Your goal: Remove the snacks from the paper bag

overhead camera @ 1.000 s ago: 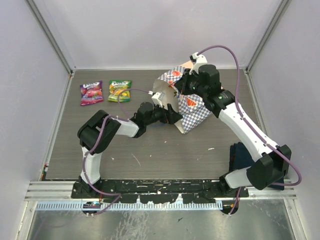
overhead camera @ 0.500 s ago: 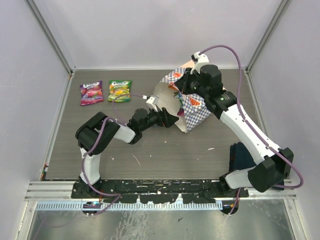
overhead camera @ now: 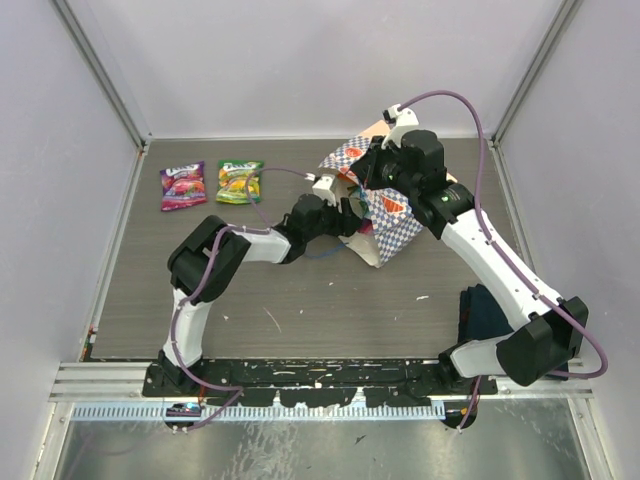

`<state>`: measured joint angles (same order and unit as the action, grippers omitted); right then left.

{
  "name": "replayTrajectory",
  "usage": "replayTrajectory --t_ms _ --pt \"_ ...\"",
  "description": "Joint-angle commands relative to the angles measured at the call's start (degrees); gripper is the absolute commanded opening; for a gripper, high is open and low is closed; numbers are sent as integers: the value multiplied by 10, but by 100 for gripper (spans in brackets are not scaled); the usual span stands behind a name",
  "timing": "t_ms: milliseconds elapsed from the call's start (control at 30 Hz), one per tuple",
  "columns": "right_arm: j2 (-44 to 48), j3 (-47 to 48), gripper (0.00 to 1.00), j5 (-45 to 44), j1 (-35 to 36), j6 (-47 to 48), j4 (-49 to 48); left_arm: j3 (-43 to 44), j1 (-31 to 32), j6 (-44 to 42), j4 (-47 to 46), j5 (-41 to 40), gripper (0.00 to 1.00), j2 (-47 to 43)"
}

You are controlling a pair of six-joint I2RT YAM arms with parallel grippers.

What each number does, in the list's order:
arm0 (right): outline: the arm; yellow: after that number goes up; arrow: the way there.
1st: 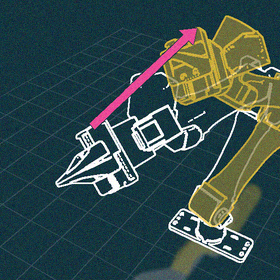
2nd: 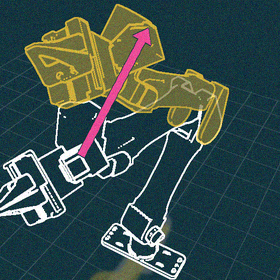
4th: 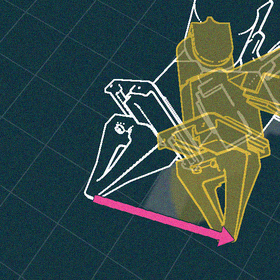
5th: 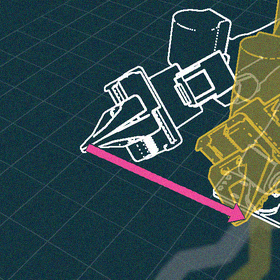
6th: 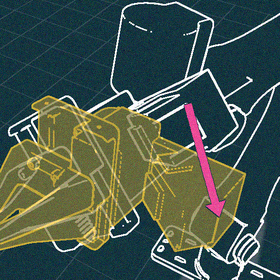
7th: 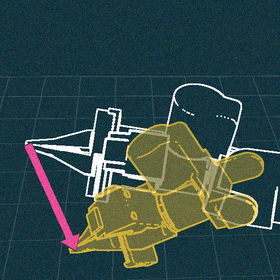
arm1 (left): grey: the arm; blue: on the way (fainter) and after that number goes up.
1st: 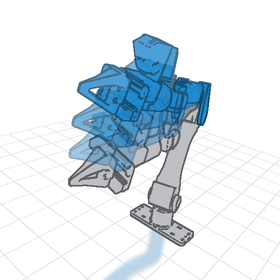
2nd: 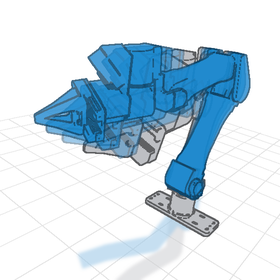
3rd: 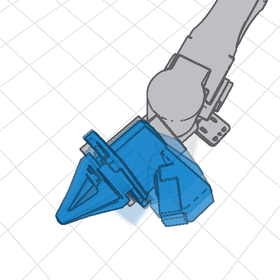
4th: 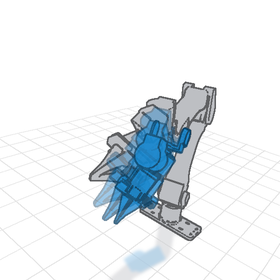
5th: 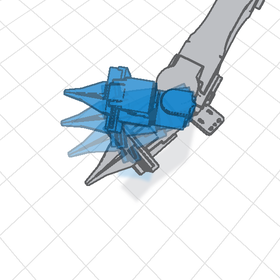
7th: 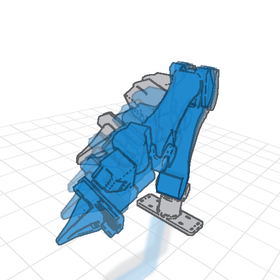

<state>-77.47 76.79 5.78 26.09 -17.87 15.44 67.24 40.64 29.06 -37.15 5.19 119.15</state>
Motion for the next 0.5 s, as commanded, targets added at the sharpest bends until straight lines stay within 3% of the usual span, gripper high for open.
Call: replayTrajectory --t_ms 0,467 --pt "31 -1 1 -12 -5 14 -43 20 14 -26 48 -19 58 17" --pt "28 -8 1 -1 -14 15 -51 85 24 -21 78 -4 55 72"
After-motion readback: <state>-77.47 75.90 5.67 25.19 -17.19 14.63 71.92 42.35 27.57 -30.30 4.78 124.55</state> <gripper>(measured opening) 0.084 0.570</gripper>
